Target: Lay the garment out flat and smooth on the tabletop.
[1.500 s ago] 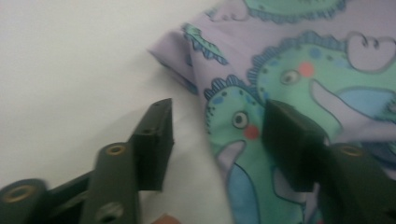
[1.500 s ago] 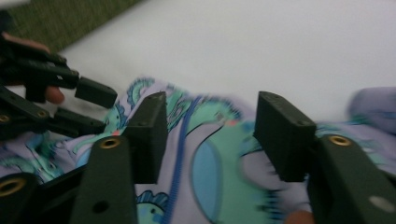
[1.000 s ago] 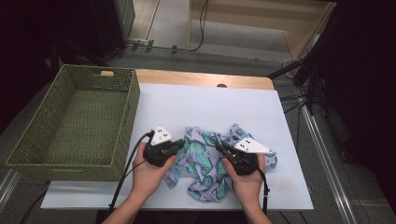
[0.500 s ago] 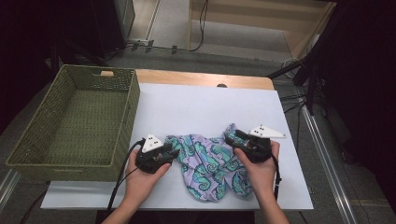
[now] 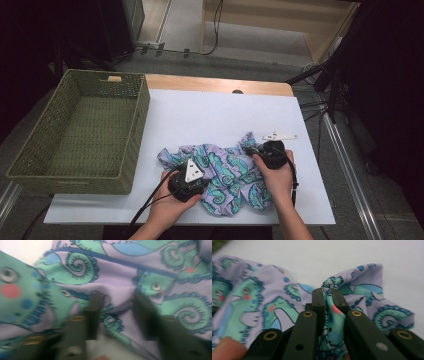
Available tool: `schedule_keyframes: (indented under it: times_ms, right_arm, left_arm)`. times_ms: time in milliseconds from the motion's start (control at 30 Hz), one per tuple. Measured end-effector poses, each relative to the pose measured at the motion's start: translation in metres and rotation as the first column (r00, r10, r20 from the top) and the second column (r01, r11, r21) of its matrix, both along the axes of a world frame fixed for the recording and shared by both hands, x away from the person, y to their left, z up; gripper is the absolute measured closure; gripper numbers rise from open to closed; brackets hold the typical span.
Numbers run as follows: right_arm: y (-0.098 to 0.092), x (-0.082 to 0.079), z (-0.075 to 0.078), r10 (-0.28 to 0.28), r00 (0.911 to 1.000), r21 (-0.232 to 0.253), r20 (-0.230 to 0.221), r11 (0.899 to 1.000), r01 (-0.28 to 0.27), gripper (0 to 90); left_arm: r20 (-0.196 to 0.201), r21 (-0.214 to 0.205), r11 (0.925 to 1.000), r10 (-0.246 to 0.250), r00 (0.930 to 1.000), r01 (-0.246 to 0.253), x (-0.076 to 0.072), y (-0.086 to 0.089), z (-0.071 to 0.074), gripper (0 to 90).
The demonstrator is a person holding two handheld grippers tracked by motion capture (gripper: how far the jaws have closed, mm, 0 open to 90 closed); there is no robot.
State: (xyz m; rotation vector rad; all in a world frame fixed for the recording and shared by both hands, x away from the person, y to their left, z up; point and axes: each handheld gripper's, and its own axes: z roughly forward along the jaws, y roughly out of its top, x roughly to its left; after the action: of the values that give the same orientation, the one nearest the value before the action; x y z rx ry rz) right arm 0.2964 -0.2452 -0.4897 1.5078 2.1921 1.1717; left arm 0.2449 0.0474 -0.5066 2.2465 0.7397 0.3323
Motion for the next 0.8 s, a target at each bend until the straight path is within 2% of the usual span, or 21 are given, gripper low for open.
schedule_keyframes:
  times_ms: [33, 67, 133, 233, 267, 333, 467, 567, 733, 800]
  right_arm:
    - [0.001, -0.004, 0.002, 0.002, 0.9999, 0.005, 0.017, 1.000, -0.002, 82.6]
    - [0.002, -0.009, 0.004, 0.006, 0.9993, 0.010, 0.036, 1.000, -0.006, 82.7]
    - [0.002, -0.018, 0.009, 0.028, 0.9981, 0.018, 0.056, 0.999, -0.029, 80.9]
    - [-0.004, -0.029, 0.015, 0.035, 0.9952, 0.036, 0.091, 0.999, -0.038, 58.5]
    - [-0.008, -0.034, 0.017, 0.031, 0.9940, 0.041, 0.105, 0.999, -0.035, 54.7]
    - [-0.016, -0.047, 0.021, 0.027, 0.9906, 0.052, 0.134, 0.998, -0.034, 51.8]
    - [-0.024, -0.076, 0.020, 0.035, 0.9870, 0.045, 0.157, 0.998, -0.042, 47.7]
    - [-0.022, -0.093, 0.013, 0.062, 0.9873, 0.070, 0.146, 0.995, -0.073, 45.5]
    - [-0.004, -0.108, -0.009, 0.168, 0.9819, 0.071, 0.087, 0.982, -0.174, 28.9]
    - [0.005, -0.111, -0.016, 0.195, 0.9784, 0.036, 0.070, 0.980, -0.198, 22.2]
  left_arm:
    - [-0.026, -0.005, 0.9999, -0.016, 0.9995, 0.015, 0.001, 0.002, 0.002, 81.8]
    - [-0.037, -0.011, 0.9996, -0.027, 0.9990, 0.027, 0.001, 0.004, 0.002, 86.3]
    - [-0.019, -0.006, 0.9997, -0.024, 0.9995, 0.024, -0.001, 0.008, 0.004, 87.2]
    - [-0.025, -0.029, 0.9993, 0.024, 0.9994, -0.024, 0.003, 0.020, 0.007, 87.3]
    - [-0.031, -0.035, 0.9987, 0.035, 0.9989, -0.036, 0.006, 0.025, 0.007, 87.3]
    - [-0.045, -0.061, 0.9960, 0.062, 0.9970, -0.065, 0.011, 0.031, 0.008, 87.2]
    - [-0.061, -0.080, 0.9911, 0.102, 0.9929, -0.106, 0.021, 0.037, 0.006, 87.0]
    - [-0.072, -0.099, 0.9854, 0.132, 0.9887, -0.138, 0.029, 0.037, 0.003, 86.9]
    - [-0.068, -0.108, 0.9779, 0.172, 0.9827, -0.179, 0.040, 0.037, 0.003, 86.8]
    - [-0.075, -0.108, 0.9768, 0.177, 0.9813, -0.185, 0.043, 0.037, 0.001, 86.8]
